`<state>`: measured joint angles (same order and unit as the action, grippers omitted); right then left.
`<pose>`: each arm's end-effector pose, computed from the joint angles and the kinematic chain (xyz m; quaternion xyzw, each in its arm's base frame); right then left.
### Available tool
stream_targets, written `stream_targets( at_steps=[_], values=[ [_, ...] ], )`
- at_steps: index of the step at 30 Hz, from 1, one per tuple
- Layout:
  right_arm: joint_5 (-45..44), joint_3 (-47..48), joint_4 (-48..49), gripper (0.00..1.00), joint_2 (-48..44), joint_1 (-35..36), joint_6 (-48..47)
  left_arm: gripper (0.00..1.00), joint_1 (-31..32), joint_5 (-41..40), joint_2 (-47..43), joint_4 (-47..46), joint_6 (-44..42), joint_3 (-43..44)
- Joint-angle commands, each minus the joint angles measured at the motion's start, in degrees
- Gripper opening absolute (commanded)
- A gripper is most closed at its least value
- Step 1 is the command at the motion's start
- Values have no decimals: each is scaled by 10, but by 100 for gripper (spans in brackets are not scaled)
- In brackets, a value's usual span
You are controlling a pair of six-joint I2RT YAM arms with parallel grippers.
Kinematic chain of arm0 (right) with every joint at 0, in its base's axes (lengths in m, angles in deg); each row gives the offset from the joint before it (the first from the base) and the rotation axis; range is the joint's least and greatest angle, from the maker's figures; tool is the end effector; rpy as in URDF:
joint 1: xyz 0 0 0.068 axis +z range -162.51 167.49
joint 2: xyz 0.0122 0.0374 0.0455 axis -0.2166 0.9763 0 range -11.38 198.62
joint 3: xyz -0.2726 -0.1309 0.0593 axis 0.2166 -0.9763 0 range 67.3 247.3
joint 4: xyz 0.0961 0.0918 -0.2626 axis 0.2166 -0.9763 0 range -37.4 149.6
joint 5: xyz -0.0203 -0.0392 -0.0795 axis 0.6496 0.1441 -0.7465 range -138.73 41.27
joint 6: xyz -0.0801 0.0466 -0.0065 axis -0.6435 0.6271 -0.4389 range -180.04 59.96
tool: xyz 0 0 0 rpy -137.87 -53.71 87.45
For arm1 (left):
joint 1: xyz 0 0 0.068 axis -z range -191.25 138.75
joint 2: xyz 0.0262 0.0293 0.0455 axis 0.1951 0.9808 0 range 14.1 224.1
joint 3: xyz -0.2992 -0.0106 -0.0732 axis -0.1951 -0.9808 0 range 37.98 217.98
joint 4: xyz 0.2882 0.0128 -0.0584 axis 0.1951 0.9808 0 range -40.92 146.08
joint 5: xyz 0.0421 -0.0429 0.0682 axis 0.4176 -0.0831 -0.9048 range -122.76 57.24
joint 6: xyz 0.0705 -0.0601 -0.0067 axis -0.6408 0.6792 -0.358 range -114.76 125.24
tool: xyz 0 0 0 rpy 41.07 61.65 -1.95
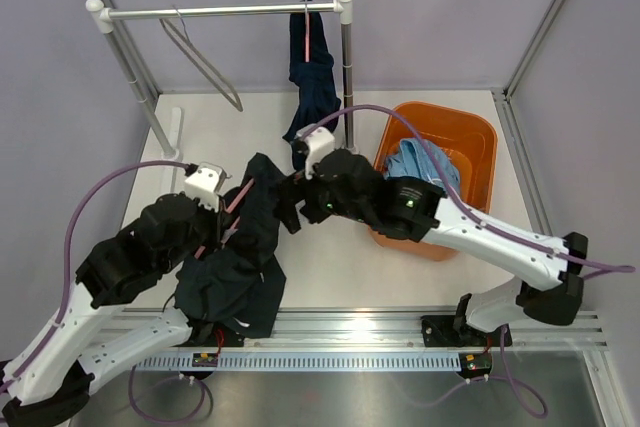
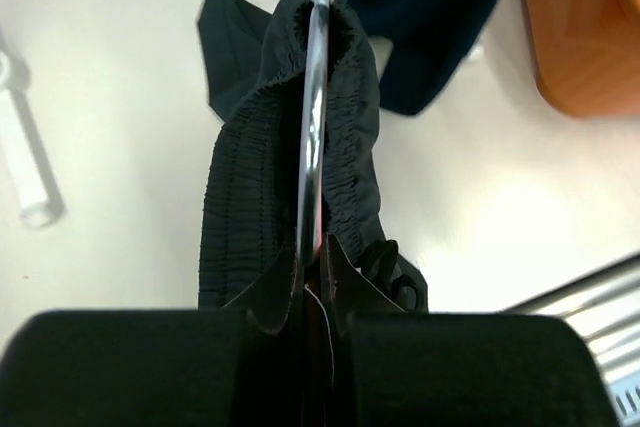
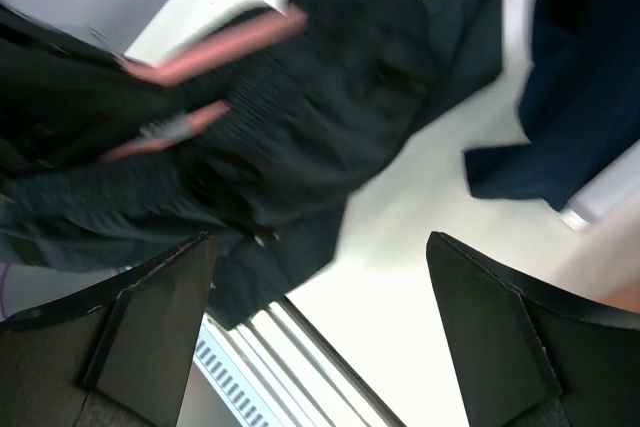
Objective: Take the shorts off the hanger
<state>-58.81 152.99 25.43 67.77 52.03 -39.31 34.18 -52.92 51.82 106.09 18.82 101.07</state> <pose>0.1736 0.3307 0.4275 -0.2757 0.8077 0.2940 0.4304 0.1183 -0.0790 0.3915 0.1537 0.8501 -0.1034 0.4930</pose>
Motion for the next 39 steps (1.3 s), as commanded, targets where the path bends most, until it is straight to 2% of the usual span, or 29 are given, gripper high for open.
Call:
stream_targets(
  at_steps=[1, 5, 11, 19, 29, 35, 39],
  values=[
    [-87, 81, -44, 95, 71, 52, 19, 0, 3, 70, -40, -28, -2, -11],
    [-121, 177, -70, 94, 164, 87, 32, 0, 3, 93, -61, -26, -8, -8],
    [-176, 231, -87, 94, 226, 98, 60, 0, 3, 108, -72, -21, -12, -8],
    [-243, 255, -87, 93, 260, 98, 81, 0, 3, 119, -71, -18, -12, 7],
    [-297, 218, -42, 88, 262, 97, 113, 0, 3, 117, -69, -17, -9, 8],
    [-308, 207, -21, 77, 266, 97, 119, 0, 3, 120, -70, -15, -8, 10],
    [-322, 195, -14, 62, 265, 98, 126, 0, 3, 120, -71, -11, -9, 11]
  ],
)
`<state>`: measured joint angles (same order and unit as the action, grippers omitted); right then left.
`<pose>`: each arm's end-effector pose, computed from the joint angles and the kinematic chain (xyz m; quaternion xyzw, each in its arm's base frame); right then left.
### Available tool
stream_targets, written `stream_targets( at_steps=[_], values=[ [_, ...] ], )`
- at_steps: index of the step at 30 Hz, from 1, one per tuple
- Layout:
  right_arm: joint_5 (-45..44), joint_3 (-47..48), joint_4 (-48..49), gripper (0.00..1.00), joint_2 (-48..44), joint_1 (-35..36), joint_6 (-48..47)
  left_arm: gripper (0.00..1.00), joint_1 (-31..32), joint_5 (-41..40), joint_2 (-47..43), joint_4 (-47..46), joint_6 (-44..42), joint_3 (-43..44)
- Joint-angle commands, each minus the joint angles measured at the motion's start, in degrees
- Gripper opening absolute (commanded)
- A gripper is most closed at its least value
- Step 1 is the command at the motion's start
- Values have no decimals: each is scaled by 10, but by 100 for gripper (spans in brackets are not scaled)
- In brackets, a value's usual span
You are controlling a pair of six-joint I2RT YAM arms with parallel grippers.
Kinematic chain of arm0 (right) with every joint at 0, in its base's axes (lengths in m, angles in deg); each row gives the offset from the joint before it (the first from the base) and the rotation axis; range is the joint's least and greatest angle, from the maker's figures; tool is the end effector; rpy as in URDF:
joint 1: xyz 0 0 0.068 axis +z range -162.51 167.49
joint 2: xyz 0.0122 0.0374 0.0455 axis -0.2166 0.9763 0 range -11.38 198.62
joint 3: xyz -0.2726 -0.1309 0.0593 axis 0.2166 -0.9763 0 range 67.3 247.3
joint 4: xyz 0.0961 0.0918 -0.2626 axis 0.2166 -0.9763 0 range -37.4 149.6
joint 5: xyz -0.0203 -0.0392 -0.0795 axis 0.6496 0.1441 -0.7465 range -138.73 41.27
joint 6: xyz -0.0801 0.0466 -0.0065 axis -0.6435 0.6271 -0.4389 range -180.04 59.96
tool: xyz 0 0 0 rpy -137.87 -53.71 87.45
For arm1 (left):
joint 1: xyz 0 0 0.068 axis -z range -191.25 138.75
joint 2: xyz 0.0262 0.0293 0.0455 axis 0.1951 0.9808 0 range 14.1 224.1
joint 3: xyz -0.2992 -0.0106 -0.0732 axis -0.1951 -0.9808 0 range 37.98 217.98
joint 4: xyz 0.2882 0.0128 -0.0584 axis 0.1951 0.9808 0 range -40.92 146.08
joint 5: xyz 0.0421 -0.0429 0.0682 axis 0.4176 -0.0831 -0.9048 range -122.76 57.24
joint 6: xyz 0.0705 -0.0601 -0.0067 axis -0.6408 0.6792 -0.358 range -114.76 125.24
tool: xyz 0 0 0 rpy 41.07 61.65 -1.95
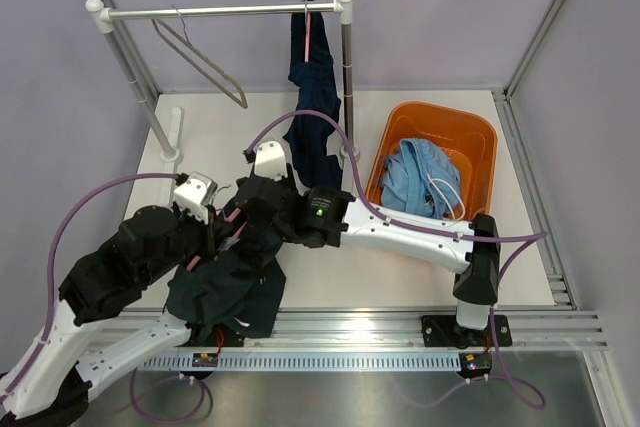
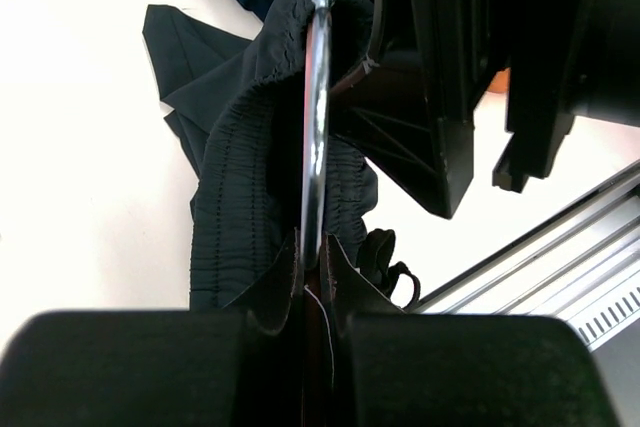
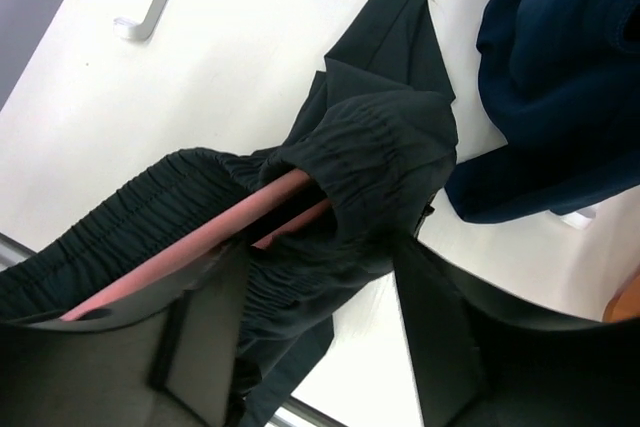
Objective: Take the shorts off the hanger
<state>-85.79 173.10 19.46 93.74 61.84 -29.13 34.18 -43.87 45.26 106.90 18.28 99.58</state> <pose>0.1796 0.4545 0.3773 -0.1913 0.8468 0.1472 0.4741 0.0903 -0.0686 0.3908 0.1888 0.8307 -0.1805 0.4917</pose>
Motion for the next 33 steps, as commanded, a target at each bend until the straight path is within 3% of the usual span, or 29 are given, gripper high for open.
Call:
stream_targets(
  at_steps=[1, 10, 12, 13, 17, 20, 28, 33],
  values=[
    [-56, -11, 46, 61, 4, -1, 26, 0, 3, 29, -5, -19, -4, 26],
    [-58, -69, 68, 56, -26, -32, 27, 0, 3, 27, -8, 1, -6, 40],
    [-52, -81, 80, 46, -33, -39, 20, 0, 3, 24, -12, 7, -6, 42],
    [-50, -82, 82, 34, -40, -42, 18, 0, 3, 23, -12, 9, -6, 42],
    [-50, -85, 86, 12, -45, -49, 7, 0, 4, 23, -16, 15, -5, 42],
    [-54, -85, 86, 3, -52, -54, 3, 0, 3, 19, -18, 23, -5, 44],
    [-35, -79, 58, 0, -75, -116, -12, 0, 4, 37, -30, 54, -19, 50],
    [-30, -46, 46, 0, -69, -140, -38, 0, 3, 90, -60, 60, -32, 48]
  ],
)
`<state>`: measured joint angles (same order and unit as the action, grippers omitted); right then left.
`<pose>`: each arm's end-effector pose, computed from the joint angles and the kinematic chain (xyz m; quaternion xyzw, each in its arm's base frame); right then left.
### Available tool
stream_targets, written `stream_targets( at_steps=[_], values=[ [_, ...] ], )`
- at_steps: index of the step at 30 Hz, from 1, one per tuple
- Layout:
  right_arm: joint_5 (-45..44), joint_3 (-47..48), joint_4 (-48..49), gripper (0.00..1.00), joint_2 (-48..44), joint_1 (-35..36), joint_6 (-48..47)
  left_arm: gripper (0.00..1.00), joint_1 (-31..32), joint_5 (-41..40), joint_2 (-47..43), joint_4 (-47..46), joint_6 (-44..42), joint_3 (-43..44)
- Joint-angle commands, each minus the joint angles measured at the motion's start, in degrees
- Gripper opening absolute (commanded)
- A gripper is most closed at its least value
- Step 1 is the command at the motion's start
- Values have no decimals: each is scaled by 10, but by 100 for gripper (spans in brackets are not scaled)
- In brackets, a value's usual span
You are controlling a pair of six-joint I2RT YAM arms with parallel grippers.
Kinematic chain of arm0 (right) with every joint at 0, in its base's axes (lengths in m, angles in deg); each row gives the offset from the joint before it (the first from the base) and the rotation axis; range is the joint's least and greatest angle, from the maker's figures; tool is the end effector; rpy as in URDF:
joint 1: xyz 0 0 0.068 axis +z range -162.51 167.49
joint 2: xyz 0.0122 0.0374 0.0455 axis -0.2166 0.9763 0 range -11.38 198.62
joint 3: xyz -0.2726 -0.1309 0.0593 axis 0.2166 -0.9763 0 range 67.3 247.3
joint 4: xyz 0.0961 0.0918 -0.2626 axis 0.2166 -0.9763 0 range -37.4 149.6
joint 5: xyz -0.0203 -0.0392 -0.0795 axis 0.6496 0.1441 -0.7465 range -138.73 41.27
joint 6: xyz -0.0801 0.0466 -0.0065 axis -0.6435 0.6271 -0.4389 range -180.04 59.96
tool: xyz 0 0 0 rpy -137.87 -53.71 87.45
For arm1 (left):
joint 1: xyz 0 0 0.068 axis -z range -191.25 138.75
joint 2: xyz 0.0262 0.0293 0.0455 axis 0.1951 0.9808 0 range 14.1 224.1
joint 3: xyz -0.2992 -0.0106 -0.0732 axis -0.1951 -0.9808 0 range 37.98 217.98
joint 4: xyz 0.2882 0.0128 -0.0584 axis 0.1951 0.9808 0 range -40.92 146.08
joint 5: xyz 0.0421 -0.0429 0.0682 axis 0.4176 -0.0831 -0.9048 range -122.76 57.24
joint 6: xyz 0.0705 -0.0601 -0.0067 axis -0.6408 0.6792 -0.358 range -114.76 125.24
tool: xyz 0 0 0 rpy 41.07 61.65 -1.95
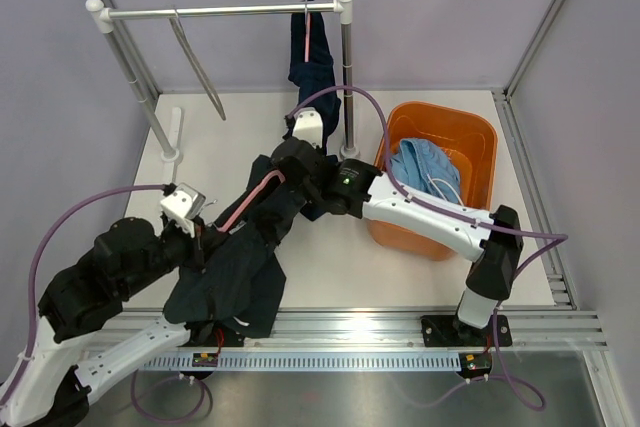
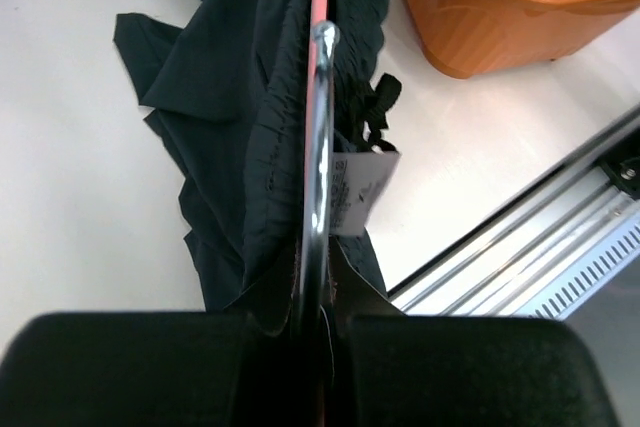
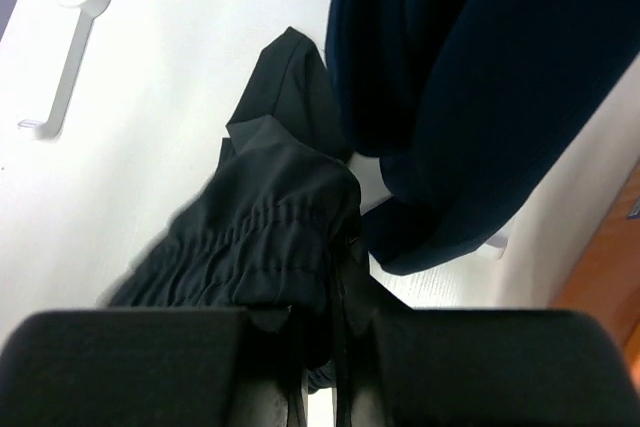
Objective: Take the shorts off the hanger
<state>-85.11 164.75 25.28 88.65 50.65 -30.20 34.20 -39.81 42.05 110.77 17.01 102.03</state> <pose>0.2554 0.3949 0.3717 -0.1100 0.8542 0.1157 0.4949 0.0683 -0.0547 0.4000 0.2133 0.8179 -0.2091 0.4919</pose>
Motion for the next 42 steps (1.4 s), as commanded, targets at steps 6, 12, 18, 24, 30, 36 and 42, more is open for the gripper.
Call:
stream_targets(
  at_steps=[6, 12, 18, 24, 30, 36, 42],
  values=[
    [-33, 78, -27, 0, 13, -42, -44, 0, 2, 91, -49, 17, -20, 32],
    [7, 24, -3, 0, -8, -42, -19, 0, 3, 48, -61, -6, -12, 47],
    [41, -58, 35, 0, -45, -41, -4, 0, 2, 28, -75, -43, -3, 56],
    [36, -82, 45, 0, -69, 22, 5, 0, 2, -81, -59, -94, 28, 46],
    [11, 2, -3, 0, -40, 165, -23, 0, 2, -135, -36, -207, 47, 35],
    [-31, 107, -52, 0, 6, 286, -69, 0, 3, -146, 4, -291, 55, 14],
    [-41, 167, -93, 0, 10, 342, -123, 0, 2, -194, 43, -347, 48, 16]
  ],
)
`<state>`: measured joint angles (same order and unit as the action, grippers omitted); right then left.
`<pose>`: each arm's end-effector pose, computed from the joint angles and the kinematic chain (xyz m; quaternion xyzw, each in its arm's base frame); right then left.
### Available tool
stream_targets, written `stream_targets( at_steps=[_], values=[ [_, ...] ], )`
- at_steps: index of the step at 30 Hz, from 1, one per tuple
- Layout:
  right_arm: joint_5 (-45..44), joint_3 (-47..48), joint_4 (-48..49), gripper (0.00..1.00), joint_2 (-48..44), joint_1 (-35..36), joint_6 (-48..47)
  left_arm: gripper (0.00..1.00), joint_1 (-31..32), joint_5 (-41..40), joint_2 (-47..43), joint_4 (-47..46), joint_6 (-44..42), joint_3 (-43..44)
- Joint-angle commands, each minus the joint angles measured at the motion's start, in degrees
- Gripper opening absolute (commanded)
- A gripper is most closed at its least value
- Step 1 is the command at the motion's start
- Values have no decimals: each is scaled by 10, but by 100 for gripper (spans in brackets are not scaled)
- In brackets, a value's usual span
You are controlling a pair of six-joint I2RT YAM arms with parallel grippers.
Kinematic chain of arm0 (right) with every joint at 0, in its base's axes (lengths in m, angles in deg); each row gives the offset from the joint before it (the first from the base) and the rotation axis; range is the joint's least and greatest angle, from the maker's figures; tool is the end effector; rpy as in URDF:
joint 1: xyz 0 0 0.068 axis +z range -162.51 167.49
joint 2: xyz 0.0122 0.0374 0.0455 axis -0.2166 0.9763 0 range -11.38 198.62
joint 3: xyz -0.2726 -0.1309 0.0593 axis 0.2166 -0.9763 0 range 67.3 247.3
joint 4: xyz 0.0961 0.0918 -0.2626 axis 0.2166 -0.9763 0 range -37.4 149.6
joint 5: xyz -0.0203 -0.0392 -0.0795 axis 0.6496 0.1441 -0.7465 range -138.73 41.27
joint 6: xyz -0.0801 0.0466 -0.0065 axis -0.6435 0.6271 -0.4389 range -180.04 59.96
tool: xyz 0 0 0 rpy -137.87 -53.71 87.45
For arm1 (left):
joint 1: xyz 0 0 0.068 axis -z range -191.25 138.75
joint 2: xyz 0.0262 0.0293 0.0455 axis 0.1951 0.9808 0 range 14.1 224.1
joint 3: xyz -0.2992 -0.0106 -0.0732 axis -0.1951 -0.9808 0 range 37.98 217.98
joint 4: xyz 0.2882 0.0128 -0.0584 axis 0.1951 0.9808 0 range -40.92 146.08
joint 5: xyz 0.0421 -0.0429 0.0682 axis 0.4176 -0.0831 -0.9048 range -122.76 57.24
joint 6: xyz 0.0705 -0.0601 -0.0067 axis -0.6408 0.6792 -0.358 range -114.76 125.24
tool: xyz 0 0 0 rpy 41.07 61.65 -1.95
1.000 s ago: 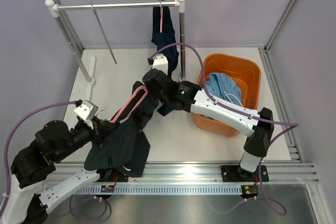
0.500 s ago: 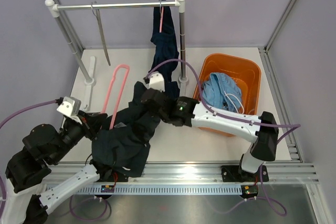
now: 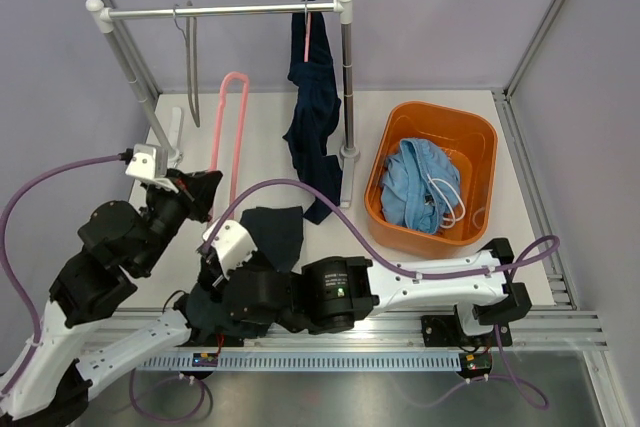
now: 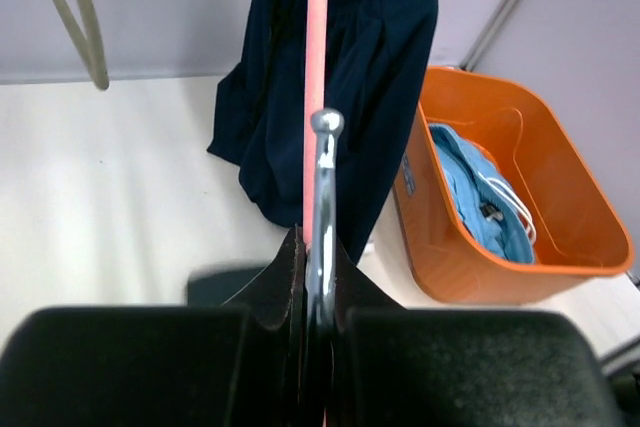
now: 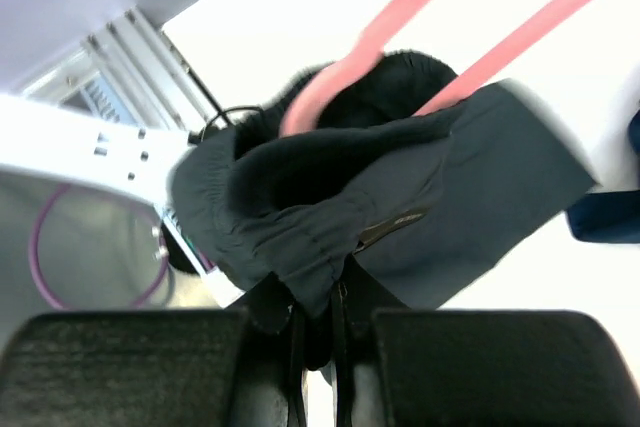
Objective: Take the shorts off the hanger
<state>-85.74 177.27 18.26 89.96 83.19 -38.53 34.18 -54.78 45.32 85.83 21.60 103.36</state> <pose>0.0038 0.4679 0.4332 -0.3806 0.7556 0.2429 0.4746 0.1011 -0.0579 0.4692 0.0503 0.7200 -0.2298 0.6528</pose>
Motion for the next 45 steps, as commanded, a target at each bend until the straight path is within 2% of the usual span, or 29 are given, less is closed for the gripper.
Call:
stream_targets(
  at_steps=[1, 7, 11, 15, 18, 19, 20, 21, 22, 24, 27, 30, 32, 33, 34, 36, 39, 42, 45],
  values=[
    [-46, 47, -44, 0, -3, 24, -42, 0, 2, -50, 16, -104, -4, 7],
    [-210, 106, -144, 0, -38, 14, -38, 0, 3, -72, 69, -73, -14, 64],
    [-249, 109, -148, 0, -112, -40, -59, 0, 2, -65, 62, -64, -12, 55],
    [-275, 92, -97, 0, -215, -131, -116, 0, 3, -64, 54, -42, -16, 48],
    [-342, 68, 15, 0, -284, -154, -207, 0, 2, -62, 53, -32, -21, 47],
    [-354, 54, 141, 0, -306, -158, -299, 0, 3, -60, 53, -31, -23, 47],
    [-358, 4, 225, 0, -328, -159, -353, 0, 3, -60, 51, -31, -24, 43],
    [-353, -26, 325, 0, -370, -159, -472, 0, 2, -59, 51, -31, -23, 42],
    [-348, -63, 487, 0, -387, -162, -522, 0, 3, -55, 51, -31, -22, 37],
    [-333, -59, 552, 0, -396, -180, -589, 0, 3, -47, 49, -34, -19, 31],
    [-310, -18, 558, 0, -372, -230, -616, 0, 3, -43, 50, -35, -17, 20],
    [-290, 18, 544, 0, -334, -298, -610, 0, 3, -41, 48, -41, -16, 8],
    [-269, 56, 449, 0, -304, -363, -557, 0, 2, -36, 48, -44, -14, 2],
    [-236, 75, 333, 0, -294, -392, -470, 0, 3, -34, 46, -45, -13, -2],
    [-213, 115, 280, 0, -281, -419, -426, 0, 3, -34, 45, -45, -13, -3],
    [-147, 160, 183, 0, -244, -500, -336, 0, 2, -33, 42, -43, -13, -8],
    [-78, 207, 104, 0, -184, -573, -271, 0, 2, -35, 38, -37, -17, -10],
    [-27, 287, 45, 0, -116, -615, -234, 0, 3, -39, 31, -33, -22, -14],
    [-27, 380, 9, 0, -50, -627, -236, 0, 2, -43, 27, -27, -25, -19]
  ],
)
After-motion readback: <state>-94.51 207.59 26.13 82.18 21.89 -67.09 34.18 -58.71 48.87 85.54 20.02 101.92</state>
